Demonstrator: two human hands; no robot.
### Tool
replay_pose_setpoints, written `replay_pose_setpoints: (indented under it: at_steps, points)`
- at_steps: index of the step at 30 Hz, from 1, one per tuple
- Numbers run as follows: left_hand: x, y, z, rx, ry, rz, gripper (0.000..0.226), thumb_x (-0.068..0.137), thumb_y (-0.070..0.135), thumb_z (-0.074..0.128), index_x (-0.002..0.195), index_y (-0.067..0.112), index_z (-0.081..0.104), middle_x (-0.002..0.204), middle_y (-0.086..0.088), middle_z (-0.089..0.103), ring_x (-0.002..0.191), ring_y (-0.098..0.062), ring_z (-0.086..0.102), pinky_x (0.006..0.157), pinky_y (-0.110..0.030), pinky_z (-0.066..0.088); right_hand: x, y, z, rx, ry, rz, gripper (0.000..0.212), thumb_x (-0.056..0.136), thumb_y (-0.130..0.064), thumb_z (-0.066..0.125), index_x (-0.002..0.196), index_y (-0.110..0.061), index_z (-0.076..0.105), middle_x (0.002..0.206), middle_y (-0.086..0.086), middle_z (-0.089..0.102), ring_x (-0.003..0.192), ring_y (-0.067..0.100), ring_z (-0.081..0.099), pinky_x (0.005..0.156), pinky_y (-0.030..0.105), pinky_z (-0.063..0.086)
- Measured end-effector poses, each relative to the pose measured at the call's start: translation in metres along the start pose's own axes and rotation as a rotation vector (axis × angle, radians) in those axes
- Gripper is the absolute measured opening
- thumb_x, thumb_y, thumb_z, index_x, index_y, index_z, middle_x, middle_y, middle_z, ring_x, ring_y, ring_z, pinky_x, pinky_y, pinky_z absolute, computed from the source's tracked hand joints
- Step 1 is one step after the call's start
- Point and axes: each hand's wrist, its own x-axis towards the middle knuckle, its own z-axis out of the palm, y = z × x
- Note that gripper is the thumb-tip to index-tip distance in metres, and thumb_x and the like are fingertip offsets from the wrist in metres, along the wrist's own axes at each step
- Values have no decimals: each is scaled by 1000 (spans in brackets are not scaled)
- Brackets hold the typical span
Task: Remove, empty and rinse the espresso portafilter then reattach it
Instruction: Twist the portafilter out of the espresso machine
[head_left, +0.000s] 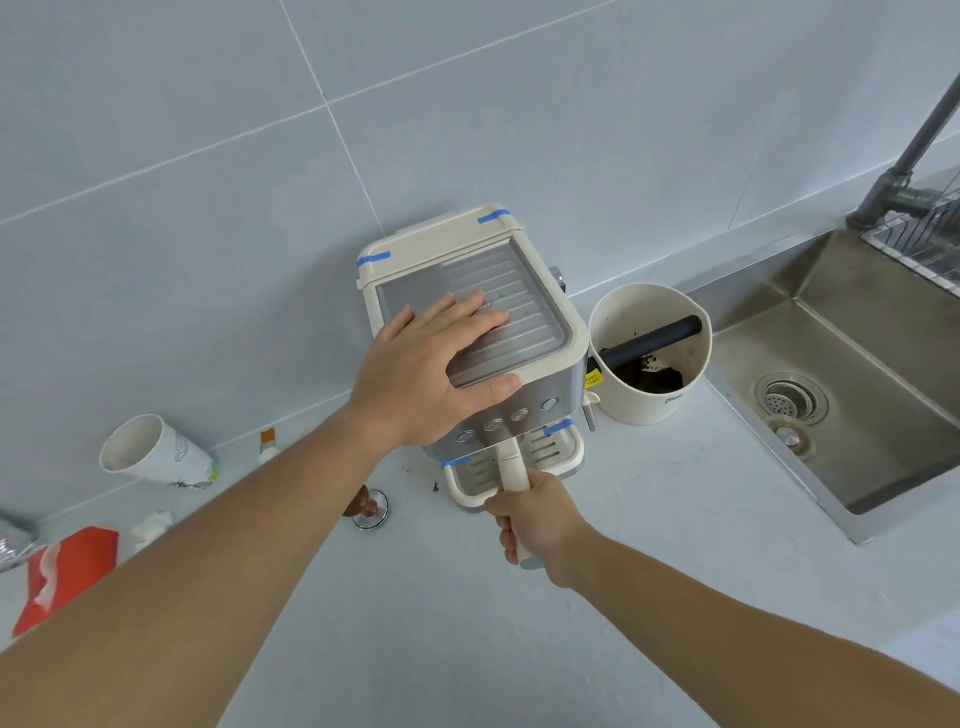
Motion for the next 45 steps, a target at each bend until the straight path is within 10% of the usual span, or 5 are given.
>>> replay_pose_setpoints:
  at_steps: [9, 29, 45]
  points:
    - [0, -1, -2, -29, -34, -25, 74, 77, 78, 37, 145, 49, 32, 161, 19, 20, 149, -4, 12, 121, -39, 6, 15, 6, 88, 376, 153, -4, 11, 79, 1, 51, 81, -10, 49, 65, 9, 44, 39, 17, 41, 44, 25, 42]
    - [1, -2, -3, -30, -35, -5, 62, 87, 66, 36, 146, 46, 34, 161, 16, 22, 149, -6, 13, 120, -38, 4, 39, 7, 122, 538, 234, -99, 8, 86, -19, 63, 84, -18, 56, 67, 4, 53, 58, 21, 52, 64, 36, 53]
    - [3, -5, -1, -30, -13, 15, 63, 87, 66, 38, 146, 45, 34, 161, 15, 24, 149, -6, 14, 121, -40, 5, 52, 15, 114, 522, 239, -115, 13, 84, -3, 56, 93, -10, 51, 70, 5, 51, 37, 9, 47, 56, 30, 49]
